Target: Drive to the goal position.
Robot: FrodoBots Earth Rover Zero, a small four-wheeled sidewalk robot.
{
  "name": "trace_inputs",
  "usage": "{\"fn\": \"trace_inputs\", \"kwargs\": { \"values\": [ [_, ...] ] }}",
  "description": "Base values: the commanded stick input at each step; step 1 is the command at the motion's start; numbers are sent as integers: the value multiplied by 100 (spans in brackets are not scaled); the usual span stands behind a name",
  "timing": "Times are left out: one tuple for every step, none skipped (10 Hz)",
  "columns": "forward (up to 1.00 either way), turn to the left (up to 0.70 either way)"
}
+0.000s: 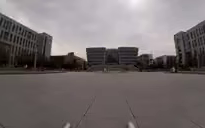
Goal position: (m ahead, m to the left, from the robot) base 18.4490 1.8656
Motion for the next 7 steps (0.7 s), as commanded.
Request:
{"fn": "trace_inputs", "kwargs": {
  "values": [
    [70, 0],
    [70, 0],
    [70, 0],
    [70, 0],
    [70, 0],
    [70, 0],
    [70, 0]
  ]
}}
